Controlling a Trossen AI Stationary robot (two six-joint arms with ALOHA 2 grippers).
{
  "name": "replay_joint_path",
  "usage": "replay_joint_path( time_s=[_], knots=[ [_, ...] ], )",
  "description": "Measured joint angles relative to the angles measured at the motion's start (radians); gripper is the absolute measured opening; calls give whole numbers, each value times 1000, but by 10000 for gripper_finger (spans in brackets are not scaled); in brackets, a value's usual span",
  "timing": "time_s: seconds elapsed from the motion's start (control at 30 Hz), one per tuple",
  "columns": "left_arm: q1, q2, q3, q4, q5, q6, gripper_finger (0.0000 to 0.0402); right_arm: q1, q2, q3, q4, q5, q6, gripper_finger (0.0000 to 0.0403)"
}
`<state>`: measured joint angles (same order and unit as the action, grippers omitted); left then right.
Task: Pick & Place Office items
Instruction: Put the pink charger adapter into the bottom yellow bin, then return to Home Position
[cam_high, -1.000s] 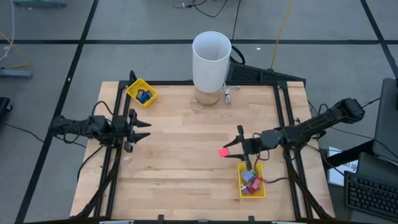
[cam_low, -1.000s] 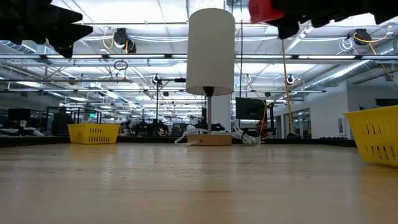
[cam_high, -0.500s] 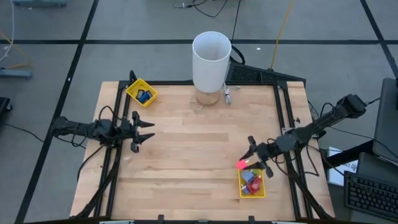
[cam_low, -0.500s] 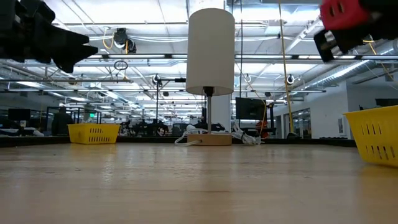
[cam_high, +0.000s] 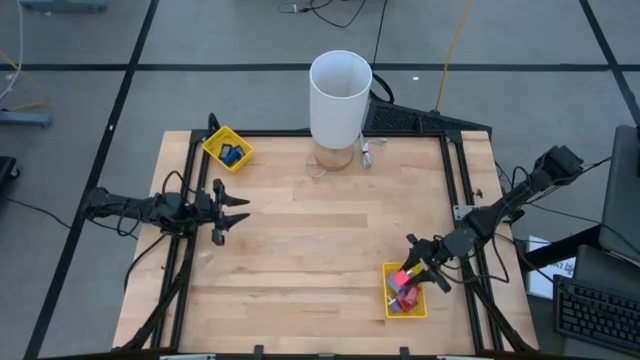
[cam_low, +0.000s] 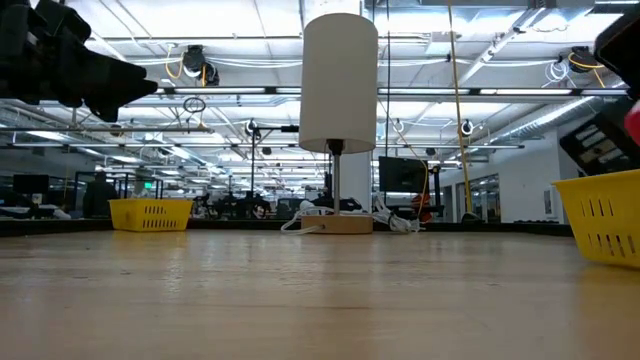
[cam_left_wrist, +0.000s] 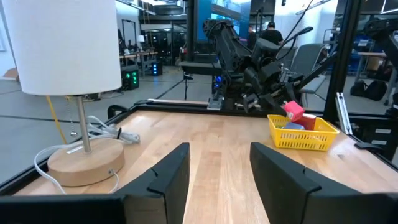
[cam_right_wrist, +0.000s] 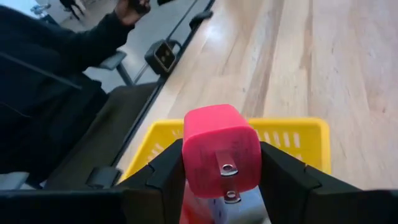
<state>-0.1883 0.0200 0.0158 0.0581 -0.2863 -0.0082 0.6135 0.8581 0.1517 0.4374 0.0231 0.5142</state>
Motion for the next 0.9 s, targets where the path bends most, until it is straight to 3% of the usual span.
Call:
replay_joint_path(
  time_s=[0.1,0.3,0.5,0.7,0.9],
  knots=[
    [0,0,0,0,0,0,162,4,0,-16,6,2,7,169],
    [0,0,0,0,0,0,158,4,0,-20,17,6,54,247],
    [0,0,0,-1,0,0,172,4,0,-20,130,-3,54,279],
    [0,0,0,-1,-1,6,190,3,-24,-20,290,-201,37,283],
    [0,0,0,-1,-1,33,206,3,-112,-20,605,-368,-75,279]
  ],
)
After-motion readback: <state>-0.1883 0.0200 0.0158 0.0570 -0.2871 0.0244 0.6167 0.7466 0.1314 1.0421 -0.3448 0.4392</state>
